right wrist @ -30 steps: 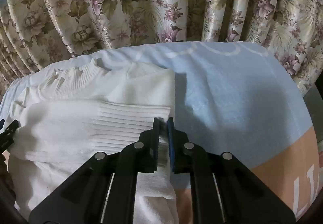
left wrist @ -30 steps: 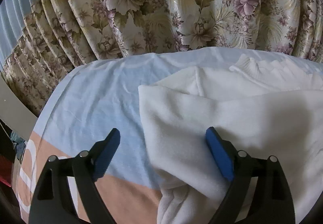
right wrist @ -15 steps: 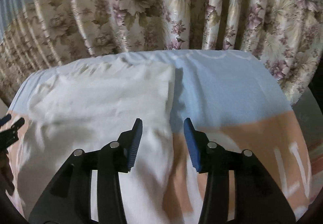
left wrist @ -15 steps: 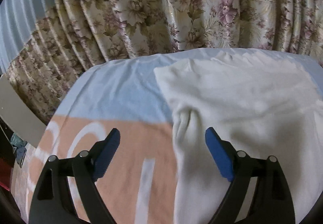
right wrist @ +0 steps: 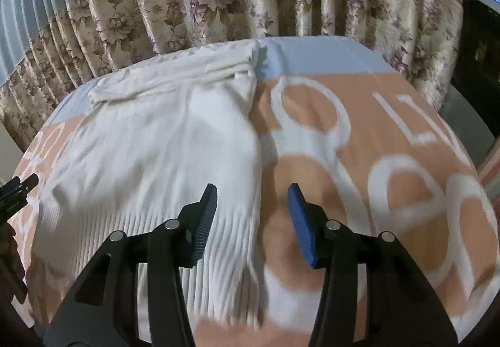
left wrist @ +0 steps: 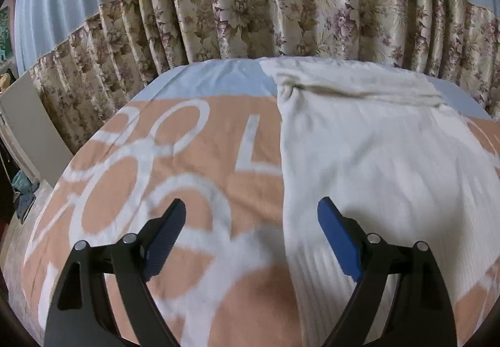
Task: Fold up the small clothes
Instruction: 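Move the right gripper to the ribbed hem of the sweater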
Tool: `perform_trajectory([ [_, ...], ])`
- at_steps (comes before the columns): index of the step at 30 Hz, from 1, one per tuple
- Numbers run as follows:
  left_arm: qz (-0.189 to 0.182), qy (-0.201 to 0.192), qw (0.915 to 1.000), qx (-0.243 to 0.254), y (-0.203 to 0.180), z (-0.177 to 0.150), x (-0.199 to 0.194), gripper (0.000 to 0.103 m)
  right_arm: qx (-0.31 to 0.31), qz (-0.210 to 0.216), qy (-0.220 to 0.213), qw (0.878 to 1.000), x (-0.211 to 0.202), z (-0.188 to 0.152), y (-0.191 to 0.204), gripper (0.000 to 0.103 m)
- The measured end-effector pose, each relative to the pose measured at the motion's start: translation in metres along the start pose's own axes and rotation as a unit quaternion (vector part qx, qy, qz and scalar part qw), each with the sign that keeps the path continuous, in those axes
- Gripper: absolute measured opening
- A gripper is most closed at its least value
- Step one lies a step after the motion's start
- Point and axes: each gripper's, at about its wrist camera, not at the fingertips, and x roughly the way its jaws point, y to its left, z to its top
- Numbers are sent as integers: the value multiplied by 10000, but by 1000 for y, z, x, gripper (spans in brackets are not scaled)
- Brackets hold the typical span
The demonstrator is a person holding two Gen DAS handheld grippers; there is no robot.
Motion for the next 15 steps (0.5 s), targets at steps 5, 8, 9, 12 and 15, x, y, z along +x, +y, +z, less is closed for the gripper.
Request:
perform_trajectory([
  [5,-33,-29,10000,-13,-4,-19,-16,87,-47,-47,50,10000,-9,-32,3,49],
  [8,-35,-4,10000,-33,-5,-24,-19,87,24,11,69,10000,-10,-40,2,51],
  [9,-34,17,10000,-51,-5,-25,-20,87,19,12,92,10000,-9,-42,3,53],
  [12,-61,107,9999,-120,-5,-27,-20,87,-27,104,205,9997,-5,-42,8,55],
  [15,-116,220,9995,-174,-4,-28,-18,87,-14,189,380,9991,1,-45,13,56],
])
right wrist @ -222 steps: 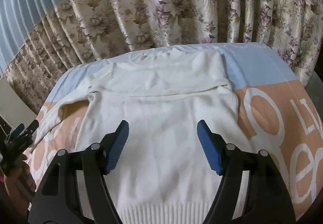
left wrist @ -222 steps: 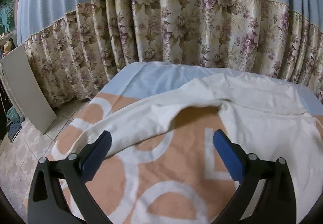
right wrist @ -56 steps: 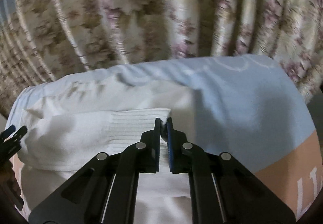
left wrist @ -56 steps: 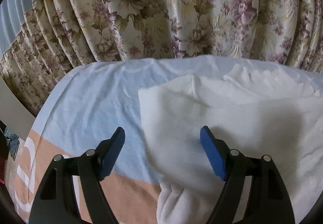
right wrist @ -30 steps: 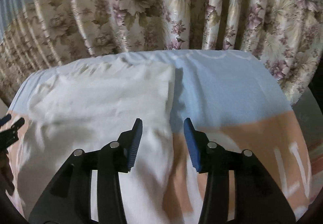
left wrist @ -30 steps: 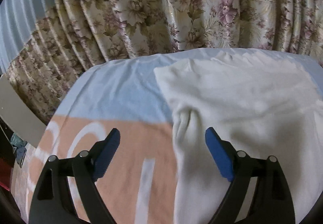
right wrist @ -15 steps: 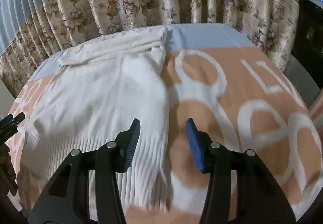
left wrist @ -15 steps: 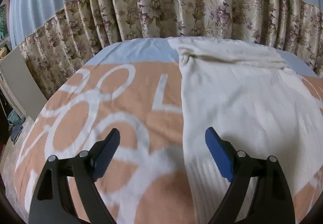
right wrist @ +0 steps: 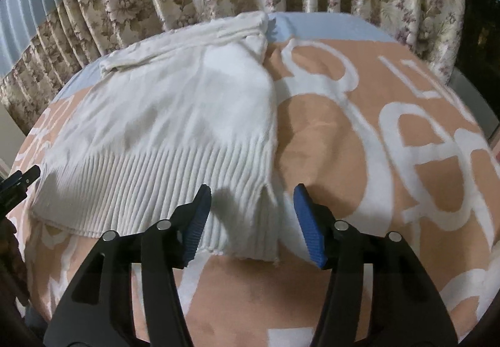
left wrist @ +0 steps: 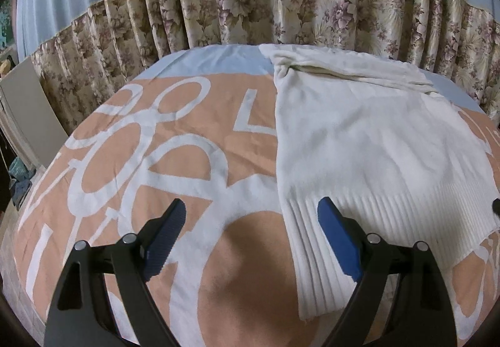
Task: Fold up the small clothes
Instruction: 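Move the right gripper to the ribbed hem of the sweater, then grasp the ribbed hem with the right gripper while the left gripper grasps the hem beside it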
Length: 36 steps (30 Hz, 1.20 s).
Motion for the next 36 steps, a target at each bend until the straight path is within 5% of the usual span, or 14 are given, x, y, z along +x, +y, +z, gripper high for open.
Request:
perform_trajectory([
  [2,-26,102,9999,-31,0,-2,2,87,-131,-69,93,9998,4,-1,8,57],
  [9,-167,237,9996,-58,-1,-5,4,87,-64,184,96,9998,5,-4,16,14],
  [27,-382,441,9983,69,-18,-12,2,85,-16,163,-22,9999,1,-6,20,13],
  [30,-590,507,9969,126,-25,-14,2,58,6,195,-21,9998,0,-5,18,13],
  [32,-678,468,9961,310,-36,-15,-1,31,10,206,-21,9998,0,-5,18,13],
  [36,-719,404,9960,354,-43,-17,0,18,40,236,-47,9997,-2,-5,16,13],
])
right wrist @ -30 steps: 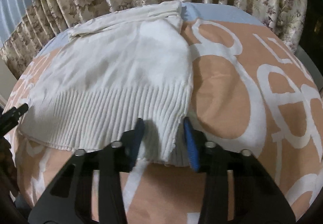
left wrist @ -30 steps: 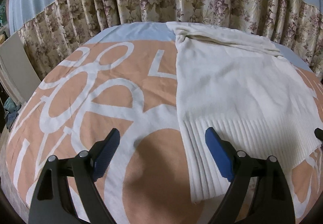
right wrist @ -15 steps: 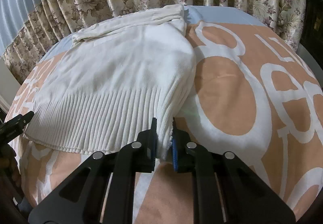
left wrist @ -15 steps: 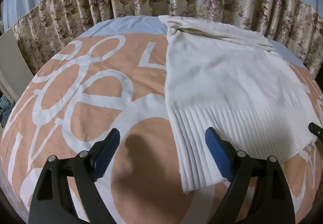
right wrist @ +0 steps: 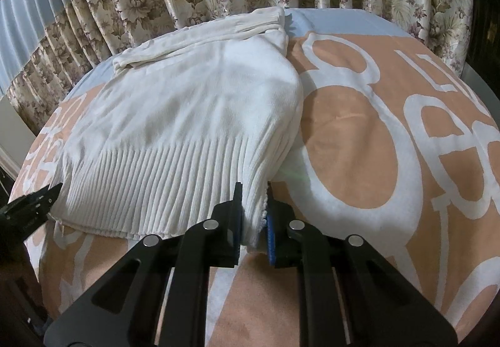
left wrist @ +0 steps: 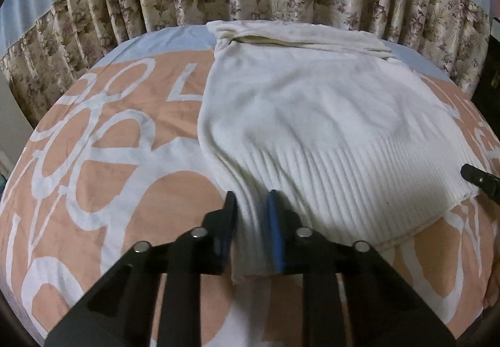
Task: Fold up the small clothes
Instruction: 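Grasp the ribbed hem with the right gripper while the left gripper grasps the hem beside it, then lift the hem with both grippers and fold it up toward the collar, then open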
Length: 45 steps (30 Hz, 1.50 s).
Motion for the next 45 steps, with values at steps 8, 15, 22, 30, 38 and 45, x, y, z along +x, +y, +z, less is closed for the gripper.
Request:
perform_trajectory([
  [8,-33,-199,9997,-162,8,2,-13,7,35,74,-146,9999,-9,-1,-3,12],
  [15,-17,-352,9992,-202,14,9,-30,7,59,203,-228,9995,-22,-3,-1,11],
  [22,-45,-549,9982,-226,17,7,-58,7,101,305,-257,9992,-44,-6,-2,10],
  [30,-65,-572,9980,-249,25,-8,-83,6,-31,336,-317,9989,-77,-18,10,10],
  [38,-88,-717,9968,-329,30,-20,-116,6,-66,340,-396,9986,-105,-30,17,10],
  [45,-98,-938,9951,-292,28,-2,-123,6,-109,258,-589,9979,-120,-23,22,10],
])
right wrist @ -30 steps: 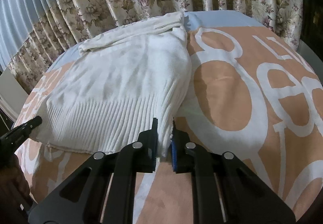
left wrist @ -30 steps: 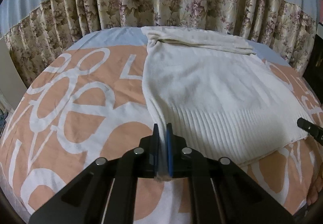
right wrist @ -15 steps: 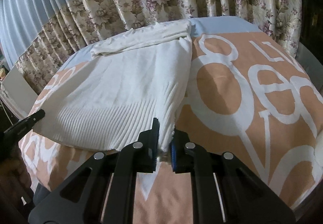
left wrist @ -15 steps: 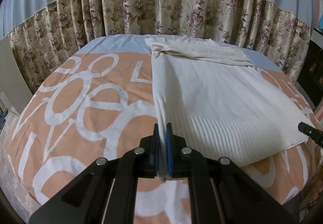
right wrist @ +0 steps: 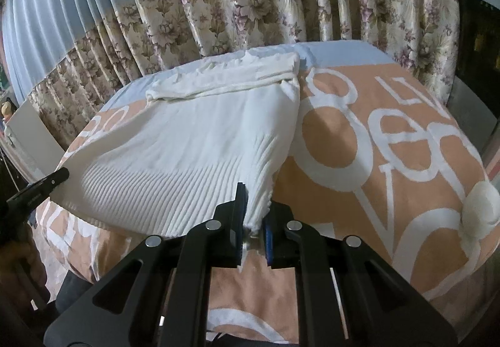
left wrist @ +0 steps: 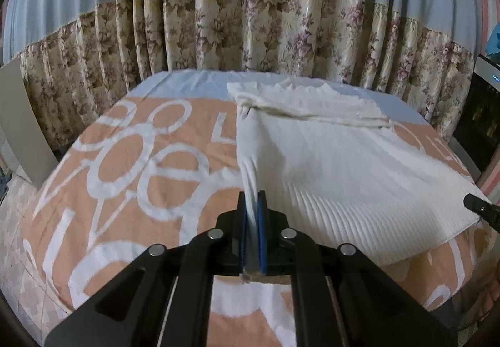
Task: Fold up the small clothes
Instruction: 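Lift the hem with both grippers and fold it up toward the collar, then open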
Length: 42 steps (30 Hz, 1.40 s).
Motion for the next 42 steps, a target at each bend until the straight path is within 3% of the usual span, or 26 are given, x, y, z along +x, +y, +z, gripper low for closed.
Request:
perform_trajectory([
  [8,4,-174,9998,32,-4,57,30,6,-25,-25,-227,9997,16,53,-4,10],
  [14,58,-334,9994,2,-6,107,66,6,44,53,-185,9998,54,106,-16,11],
  [27,346,-277,9990,58,-12,199,199,6,94,51,121,9999,190,209,-28,11],
  [35,517,-71,9984,200,-13,217,270,6,207,14,391,9990,263,246,-37,11],
  [42,634,103,9978,189,-15,221,316,6,277,-17,602,9978,312,258,-43,11],
])
